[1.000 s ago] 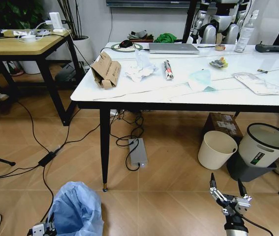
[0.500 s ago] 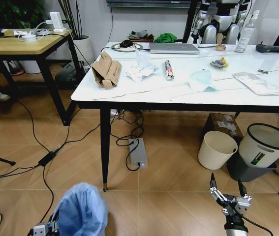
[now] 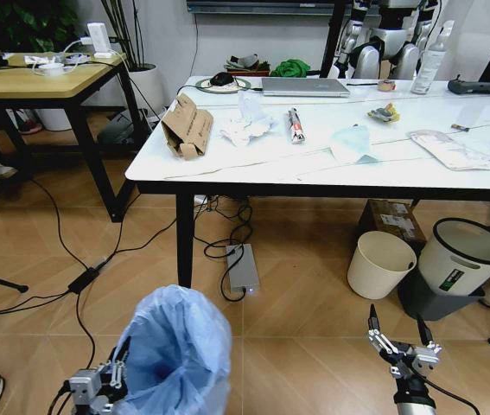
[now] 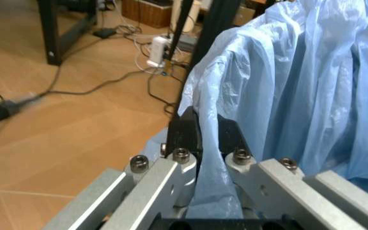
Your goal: Pick up the trash bin and place the trash from the table into it.
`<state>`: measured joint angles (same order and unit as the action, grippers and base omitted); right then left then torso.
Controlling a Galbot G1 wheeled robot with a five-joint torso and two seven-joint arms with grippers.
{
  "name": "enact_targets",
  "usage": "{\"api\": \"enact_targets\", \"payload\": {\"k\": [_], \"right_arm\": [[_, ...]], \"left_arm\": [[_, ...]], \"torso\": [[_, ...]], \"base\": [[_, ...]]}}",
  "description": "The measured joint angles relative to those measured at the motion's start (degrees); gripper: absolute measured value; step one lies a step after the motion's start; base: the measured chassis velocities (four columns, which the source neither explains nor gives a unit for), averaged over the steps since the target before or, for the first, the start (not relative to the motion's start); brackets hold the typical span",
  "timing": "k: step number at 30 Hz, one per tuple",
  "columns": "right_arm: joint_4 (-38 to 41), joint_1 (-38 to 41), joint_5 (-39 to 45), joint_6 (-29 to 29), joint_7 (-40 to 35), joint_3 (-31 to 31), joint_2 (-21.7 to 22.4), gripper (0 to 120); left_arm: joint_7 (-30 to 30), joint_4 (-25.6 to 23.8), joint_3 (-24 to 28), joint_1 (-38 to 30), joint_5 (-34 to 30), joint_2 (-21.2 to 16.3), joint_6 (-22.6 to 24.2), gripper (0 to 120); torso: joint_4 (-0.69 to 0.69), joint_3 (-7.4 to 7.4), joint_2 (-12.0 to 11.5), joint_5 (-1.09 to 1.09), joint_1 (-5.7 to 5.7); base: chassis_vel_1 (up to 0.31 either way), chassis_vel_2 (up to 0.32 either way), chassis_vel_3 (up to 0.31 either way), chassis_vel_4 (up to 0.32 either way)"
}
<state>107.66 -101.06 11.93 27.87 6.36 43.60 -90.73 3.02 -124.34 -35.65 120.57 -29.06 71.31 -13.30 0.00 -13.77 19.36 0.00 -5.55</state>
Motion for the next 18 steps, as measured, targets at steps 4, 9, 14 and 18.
{"api": "enact_targets", "payload": {"k": [4, 9, 14, 18], "right_arm": [[0.0, -0.03, 0.0, -0.25, -0.05, 0.07, 0.28, 100], [0.03, -0.01, -0.06, -0.5, -0.07, 0.07, 0.32, 100], [0.35, -0.18, -0.18, -0.55, -0.07, 0.34, 0.23, 100], [0.7, -0.41, -0.19, -0.78, -0.07, 0.38, -0.11, 100]], "left_arm": [[-1.27, -1.1, 0.91, 0.62, 0.77, -0.31, 0.76, 0], [-2.14, -2.82, 0.44, 1.25, 0.88, -1.1, 1.34, 0], [-2.61, -3.66, -0.69, 1.13, 0.11, -1.92, 1.62, 0], [-2.73, -4.13, -0.93, 0.66, -0.8, -2.37, 1.97, 0]], "torso": [[0.0, -0.81, 1.14, -0.01, -0.35], [0.0, -1.54, 2.3, 0.0, -0.76], [0.0, -2.44, 3.62, -0.01, -1.19], [0.0, -3.03, 4.54, -0.01, -1.52]], "base": [[0.0, 0.0, 0.0, 0.0], [0.0, 0.0, 0.0, 0.0], [0.0, 0.0, 0.0, 0.0], [0.0, 0.0, 0.0, 0.0]]}}
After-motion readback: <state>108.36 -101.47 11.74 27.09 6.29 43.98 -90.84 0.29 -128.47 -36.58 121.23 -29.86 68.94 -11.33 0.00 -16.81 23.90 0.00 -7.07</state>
